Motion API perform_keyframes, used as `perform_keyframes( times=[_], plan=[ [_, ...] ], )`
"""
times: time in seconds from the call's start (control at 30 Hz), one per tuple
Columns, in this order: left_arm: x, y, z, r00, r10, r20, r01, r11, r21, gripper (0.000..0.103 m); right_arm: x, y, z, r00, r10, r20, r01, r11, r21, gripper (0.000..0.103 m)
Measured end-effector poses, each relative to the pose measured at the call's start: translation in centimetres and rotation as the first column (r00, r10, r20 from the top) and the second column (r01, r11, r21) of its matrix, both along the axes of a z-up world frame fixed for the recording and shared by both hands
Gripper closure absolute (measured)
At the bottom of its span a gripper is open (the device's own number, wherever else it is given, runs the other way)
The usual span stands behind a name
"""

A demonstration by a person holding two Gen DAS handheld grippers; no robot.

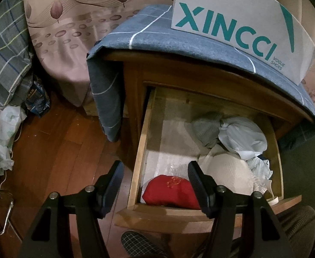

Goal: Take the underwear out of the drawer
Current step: 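Reach the right tool into the drawer and grasp the white sock roll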

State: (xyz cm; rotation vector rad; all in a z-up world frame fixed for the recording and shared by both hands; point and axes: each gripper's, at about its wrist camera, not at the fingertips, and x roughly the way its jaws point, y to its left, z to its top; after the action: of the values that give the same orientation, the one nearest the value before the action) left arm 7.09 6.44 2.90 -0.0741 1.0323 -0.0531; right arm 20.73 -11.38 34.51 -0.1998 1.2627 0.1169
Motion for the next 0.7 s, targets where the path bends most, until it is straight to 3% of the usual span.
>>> perform_keyframes(
  times=[0.2, 0.3, 0.33, 0.47, 0.7],
  plan=[
    [0.0, 0.4, 0.0, 1.0, 0.013, 0.0, -0.013, 1.0, -0.016, 0.039, -4.7, -0.8, -3.8, 0.991, 0.003, -0.134, 0.0, 1.0, 0.019, 0.033],
    [0.0, 0.7, 0.0, 1.0, 0.023, -0.001, -0.023, 0.999, -0.034, 0.039, -6.7, -1.2, -7.3, 0.978, 0.003, -0.208, 0.003, 1.0, 0.027, 0.041],
    [-0.1, 0.8, 0.0, 1.0, 0.025, -0.002, -0.025, 0.999, -0.041, 0.039, -7.0, -1.4, -8.3, 0.975, -0.003, -0.224, 0.009, 1.0, 0.024, 0.048],
    [0.0, 1.1, 0.0, 1.0, 0.029, -0.007, -0.029, 0.998, -0.056, 0.039, -7.6, -2.7, -13.3, 0.951, -0.044, -0.307, 0.057, 0.998, 0.032, 0.057],
    [0.1, 1.3, -0.2, 0.999, 0.031, -0.018, -0.032, 0.996, -0.084, 0.039, -6.5, -4.2, -19.6, 0.927, -0.094, -0.363, 0.098, 0.995, -0.006, 0.059]
  ],
)
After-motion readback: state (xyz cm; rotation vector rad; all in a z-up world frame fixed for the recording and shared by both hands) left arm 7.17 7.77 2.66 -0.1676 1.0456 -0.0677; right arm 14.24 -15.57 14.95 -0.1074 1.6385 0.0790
